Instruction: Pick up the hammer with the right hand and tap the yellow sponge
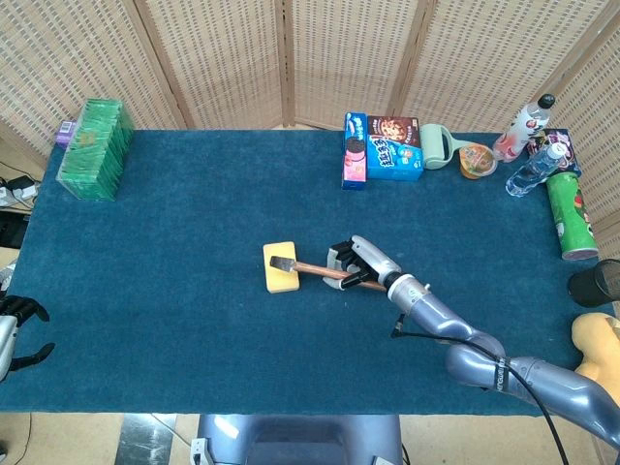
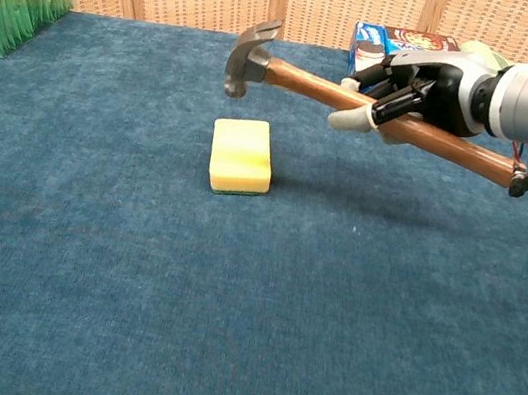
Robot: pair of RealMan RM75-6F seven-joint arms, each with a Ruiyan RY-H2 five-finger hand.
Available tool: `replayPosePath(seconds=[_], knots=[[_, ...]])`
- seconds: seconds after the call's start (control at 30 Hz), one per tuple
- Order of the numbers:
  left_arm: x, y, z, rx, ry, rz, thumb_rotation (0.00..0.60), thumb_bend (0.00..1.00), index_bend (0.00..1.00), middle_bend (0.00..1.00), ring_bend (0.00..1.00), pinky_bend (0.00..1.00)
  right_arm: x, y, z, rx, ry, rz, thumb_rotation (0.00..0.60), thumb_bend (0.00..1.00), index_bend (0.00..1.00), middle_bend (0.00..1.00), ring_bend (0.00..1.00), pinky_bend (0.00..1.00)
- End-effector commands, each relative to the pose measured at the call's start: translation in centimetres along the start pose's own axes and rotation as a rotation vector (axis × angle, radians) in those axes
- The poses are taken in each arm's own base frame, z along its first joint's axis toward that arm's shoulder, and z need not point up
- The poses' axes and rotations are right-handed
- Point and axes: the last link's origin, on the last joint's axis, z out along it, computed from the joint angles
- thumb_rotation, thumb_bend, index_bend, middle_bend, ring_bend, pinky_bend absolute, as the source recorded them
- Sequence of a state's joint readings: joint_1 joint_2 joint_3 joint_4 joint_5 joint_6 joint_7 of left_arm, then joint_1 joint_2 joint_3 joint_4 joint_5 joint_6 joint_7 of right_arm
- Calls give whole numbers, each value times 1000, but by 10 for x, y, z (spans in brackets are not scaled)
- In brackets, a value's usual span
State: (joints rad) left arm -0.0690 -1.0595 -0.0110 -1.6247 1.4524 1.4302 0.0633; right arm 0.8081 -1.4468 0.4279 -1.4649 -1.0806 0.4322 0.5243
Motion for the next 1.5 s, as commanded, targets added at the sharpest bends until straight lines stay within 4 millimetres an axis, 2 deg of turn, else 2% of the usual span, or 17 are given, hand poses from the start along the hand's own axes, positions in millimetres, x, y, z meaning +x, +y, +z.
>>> replayPosePath(seconds=[0.03, 0.4, 0.53, 0.63, 0.8, 0.97, 1.2, 1.5], knots=[[-2, -1, -1, 7, -10, -2, 600, 210, 465, 380, 259, 207, -11, -2, 10, -17, -40, -57, 600, 369, 909, 1000, 1000, 1000], [-3, -4, -2, 16, -14, -4, 600, 210, 465, 380, 259, 207, -19, -5, 28, -74, -82, -157, 600, 376, 916, 1000, 1000, 1000], [-3, -4, -2, 17, -17, -3, 600, 211, 465, 380, 259, 207, -16, 0, 35, -118, -82, -292, 600, 379, 922, 1000, 1000, 1000], [-4, -4, -2, 15, -18, -3, 600, 211, 465, 380, 259, 207, -12, 7, 38, -162, -47, -475, 600, 387, 923, 1000, 1000, 1000], [-4, -2, 0, 9, -17, -2, 600, 212, 466, 379, 259, 207, -7, -5, 30, -203, 26, -396, 600, 397, 927, 1000, 1000, 1000], [-5, 1, 2, -1, -30, -4, 600, 210, 465, 380, 259, 207, 2, -19, 16, -208, 11, -217, 600, 396, 928, 1000, 1000, 1000], [-7, 5, 3, -14, -45, -4, 600, 210, 466, 380, 259, 207, 13, -17, 2, -203, -26, -55, 600, 427, 936, 1000, 1000, 1000], [-7, 7, 1, -10, -58, -2, 600, 211, 465, 380, 259, 207, 14, -8, 2, -189, -45, 16, 600, 440, 943, 1000, 1000, 1000]])
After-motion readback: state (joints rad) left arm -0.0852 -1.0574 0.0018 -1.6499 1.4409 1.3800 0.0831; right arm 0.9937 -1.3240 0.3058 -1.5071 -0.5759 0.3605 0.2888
